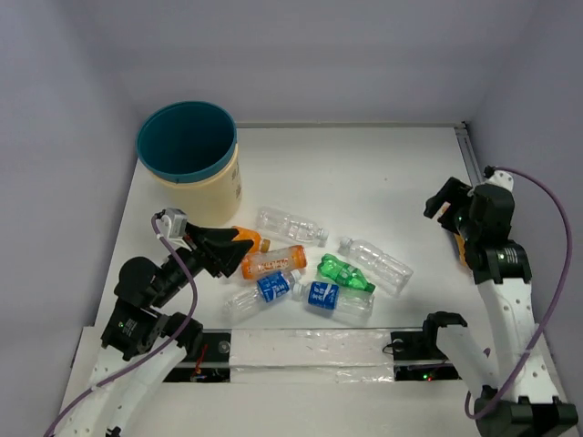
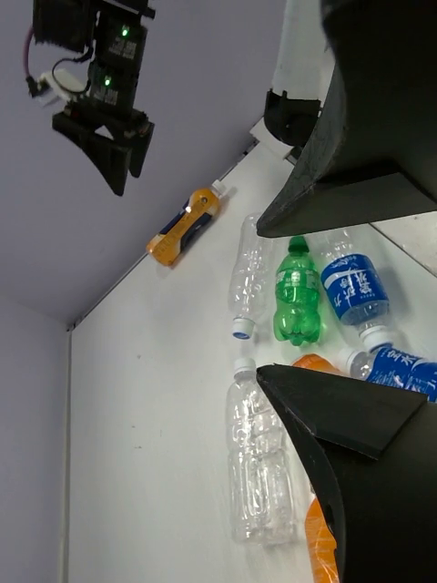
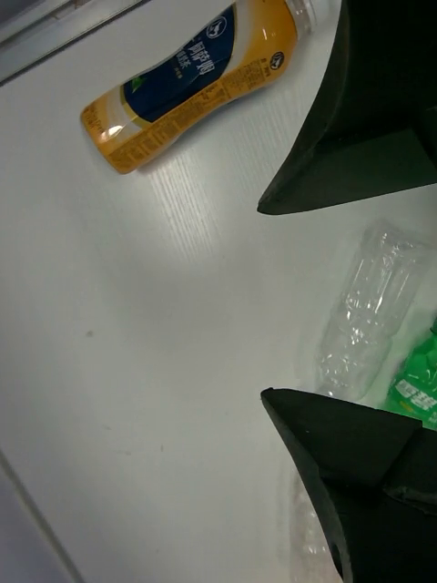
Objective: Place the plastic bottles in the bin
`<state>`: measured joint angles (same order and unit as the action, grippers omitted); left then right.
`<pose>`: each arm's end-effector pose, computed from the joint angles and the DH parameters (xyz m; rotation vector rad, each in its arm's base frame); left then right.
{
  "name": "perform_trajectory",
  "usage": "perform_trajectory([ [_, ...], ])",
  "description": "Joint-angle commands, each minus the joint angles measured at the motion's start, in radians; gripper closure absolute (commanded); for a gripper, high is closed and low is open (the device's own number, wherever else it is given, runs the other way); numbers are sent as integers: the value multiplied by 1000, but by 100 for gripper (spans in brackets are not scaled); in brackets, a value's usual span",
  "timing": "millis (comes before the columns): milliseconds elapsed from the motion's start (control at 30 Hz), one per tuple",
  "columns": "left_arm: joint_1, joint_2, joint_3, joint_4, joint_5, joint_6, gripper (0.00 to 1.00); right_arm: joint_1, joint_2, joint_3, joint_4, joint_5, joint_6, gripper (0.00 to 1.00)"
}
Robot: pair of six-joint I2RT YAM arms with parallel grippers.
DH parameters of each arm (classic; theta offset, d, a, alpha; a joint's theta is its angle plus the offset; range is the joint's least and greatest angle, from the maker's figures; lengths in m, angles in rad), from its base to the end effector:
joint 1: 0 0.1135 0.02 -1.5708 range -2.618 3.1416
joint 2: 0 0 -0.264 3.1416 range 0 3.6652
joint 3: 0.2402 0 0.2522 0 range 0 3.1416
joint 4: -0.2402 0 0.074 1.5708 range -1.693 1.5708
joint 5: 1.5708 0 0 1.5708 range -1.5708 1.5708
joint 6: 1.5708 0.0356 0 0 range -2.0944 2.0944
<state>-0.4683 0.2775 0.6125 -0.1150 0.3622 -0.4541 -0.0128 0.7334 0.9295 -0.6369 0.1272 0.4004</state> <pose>0.0679 -0.0485 0.3464 0.3309 1.4019 -1.0103 0.1512 -0.0065 0.3502 0.4913 1.9488 0.1197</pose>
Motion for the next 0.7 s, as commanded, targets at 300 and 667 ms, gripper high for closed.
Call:
perform_trajectory([
  [300, -81, -81, -5, 8, -63, 6, 58, -16, 406, 66, -9, 115, -8, 100],
  [667, -121, -104, -2, -25, -146, -8, 100, -44, 675, 340, -239, 168, -142, 1],
])
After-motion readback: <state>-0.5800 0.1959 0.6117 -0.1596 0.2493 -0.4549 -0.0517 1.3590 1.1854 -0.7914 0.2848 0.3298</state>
